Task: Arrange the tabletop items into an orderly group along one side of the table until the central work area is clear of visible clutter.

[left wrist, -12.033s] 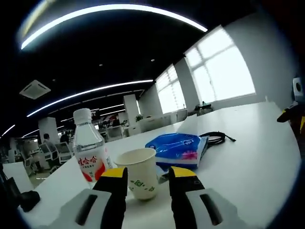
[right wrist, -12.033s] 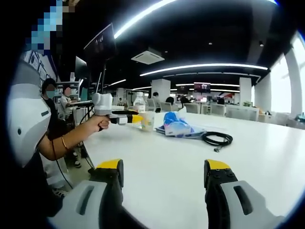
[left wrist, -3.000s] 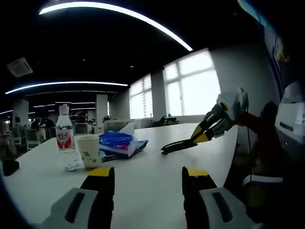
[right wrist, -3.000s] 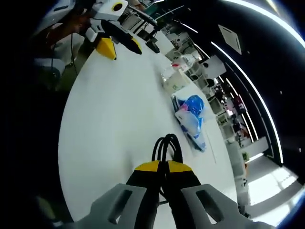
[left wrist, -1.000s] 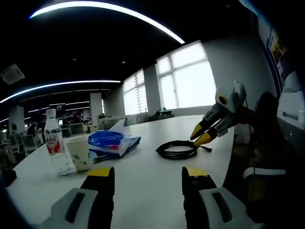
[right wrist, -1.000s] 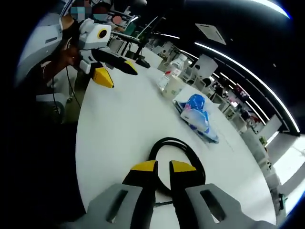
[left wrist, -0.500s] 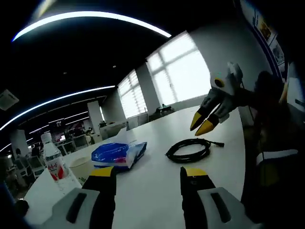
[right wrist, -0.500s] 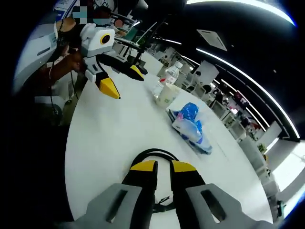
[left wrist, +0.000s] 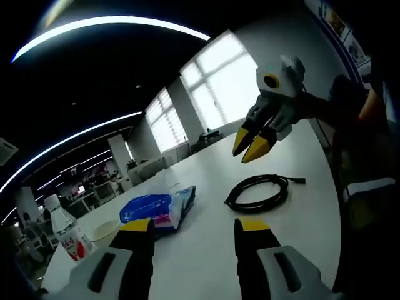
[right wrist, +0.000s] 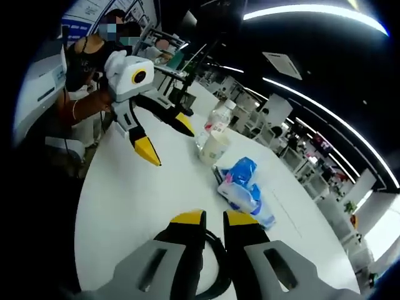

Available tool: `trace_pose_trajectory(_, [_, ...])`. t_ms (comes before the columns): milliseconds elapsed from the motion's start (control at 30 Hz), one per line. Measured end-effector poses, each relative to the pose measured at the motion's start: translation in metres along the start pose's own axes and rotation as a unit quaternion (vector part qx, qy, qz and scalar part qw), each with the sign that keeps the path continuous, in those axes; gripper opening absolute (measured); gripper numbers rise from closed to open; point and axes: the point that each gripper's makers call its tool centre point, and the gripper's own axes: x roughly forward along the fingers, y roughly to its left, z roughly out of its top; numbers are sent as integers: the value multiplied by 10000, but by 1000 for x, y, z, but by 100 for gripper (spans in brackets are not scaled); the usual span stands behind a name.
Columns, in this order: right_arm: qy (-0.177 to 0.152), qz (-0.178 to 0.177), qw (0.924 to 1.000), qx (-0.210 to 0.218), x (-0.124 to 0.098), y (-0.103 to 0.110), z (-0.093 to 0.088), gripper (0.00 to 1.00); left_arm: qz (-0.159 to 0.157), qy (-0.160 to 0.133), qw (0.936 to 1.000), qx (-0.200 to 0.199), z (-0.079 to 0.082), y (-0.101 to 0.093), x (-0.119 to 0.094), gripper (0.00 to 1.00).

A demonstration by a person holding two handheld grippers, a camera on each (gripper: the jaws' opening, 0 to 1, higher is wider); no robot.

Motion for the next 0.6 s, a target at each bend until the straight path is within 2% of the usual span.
trace_pose_trajectory(200, [-157, 35, 9997, 157, 7, -3, 1, 10, -64, 4, 10000, 3, 0, -3, 5, 49])
trace_pose_trajectory(300, [-191, -99, 9997, 135, 14, -11, 1, 10, -68, 42, 10000, 50, 1, -4, 10, 47])
trace_pose_trajectory(533, [-144, -263, 9995, 60, 23, -19, -5, 10, -12, 79, 9999, 85, 0, -1, 16, 45])
trace_pose_trajectory(600, [-172, -243, 9995, 143, 34, -24, -9, 10, 46, 130, 9998, 155, -2, 6, 26, 44])
